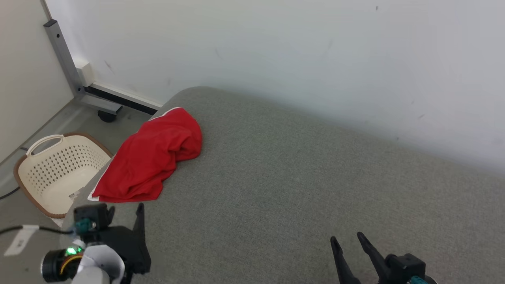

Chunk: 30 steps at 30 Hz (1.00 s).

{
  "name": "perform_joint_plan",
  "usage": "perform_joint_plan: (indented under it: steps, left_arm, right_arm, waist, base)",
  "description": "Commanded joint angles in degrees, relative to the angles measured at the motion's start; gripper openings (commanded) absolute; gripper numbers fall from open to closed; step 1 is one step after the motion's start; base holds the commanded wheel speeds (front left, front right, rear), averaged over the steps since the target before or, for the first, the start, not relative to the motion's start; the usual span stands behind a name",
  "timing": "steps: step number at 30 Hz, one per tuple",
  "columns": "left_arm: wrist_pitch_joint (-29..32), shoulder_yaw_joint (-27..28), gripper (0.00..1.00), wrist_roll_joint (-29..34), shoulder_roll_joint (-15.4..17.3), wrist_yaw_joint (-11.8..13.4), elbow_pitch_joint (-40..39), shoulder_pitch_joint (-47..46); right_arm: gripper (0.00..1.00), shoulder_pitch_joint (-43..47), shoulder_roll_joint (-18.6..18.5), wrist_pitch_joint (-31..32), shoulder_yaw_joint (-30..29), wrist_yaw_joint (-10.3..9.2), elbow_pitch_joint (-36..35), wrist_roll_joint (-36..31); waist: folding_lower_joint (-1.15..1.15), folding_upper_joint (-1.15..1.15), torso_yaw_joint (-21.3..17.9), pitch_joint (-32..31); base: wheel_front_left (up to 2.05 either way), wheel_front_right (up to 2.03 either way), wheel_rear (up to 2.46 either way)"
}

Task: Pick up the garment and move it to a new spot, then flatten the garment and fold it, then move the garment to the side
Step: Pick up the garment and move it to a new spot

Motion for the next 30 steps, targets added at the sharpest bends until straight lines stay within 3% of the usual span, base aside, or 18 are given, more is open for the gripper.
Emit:
perform_joint_plan:
  steps: [1, 10, 20, 30]
  left_arm:
    - [2.15, 0.46, 1.0, -0.05, 1.38, 0.05, 1.67, -2.26]
    - [12.12, 1.16, 1.0, -0.62, 4.28, 3.07, 9.66, -17.28]
    - [9.69, 0.93, 1.0, -1.81, 6.03, 2.72, 18.44, -29.6]
    - [6.36, 2.95, 1.0, -2.17, 8.14, 9.43, 27.17, -37.51]
  right_arm:
    - [1.0, 0.87, 0.07, 1.42, 0.77, -0.12, -1.83, -1.07]
    - [1.0, 2.53, -1.34, 11.85, 1.77, -0.12, -16.76, -7.16]
    - [1.0, 0.95, -6.07, 20.9, -0.18, -0.12, -36.12, -9.48]
    - [1.0, 4.15, -7.94, 24.75, -4.22, -0.12, -45.91, -10.47]
  waist:
    - [-0.01, -0.01, -1.86, 1.19]
    - [-0.01, -0.01, -10.66, 11.64]
    - [-0.01, -0.01, -14.49, 24.73]
    - [-0.01, -0.01, -16.07, 31.93]
  base:
    - [0.0, 0.0, 0.0]
    - [0.0, 0.0, 0.0]
    - [0.0, 0.0, 0.0]
    - [0.0, 0.0, 0.0]
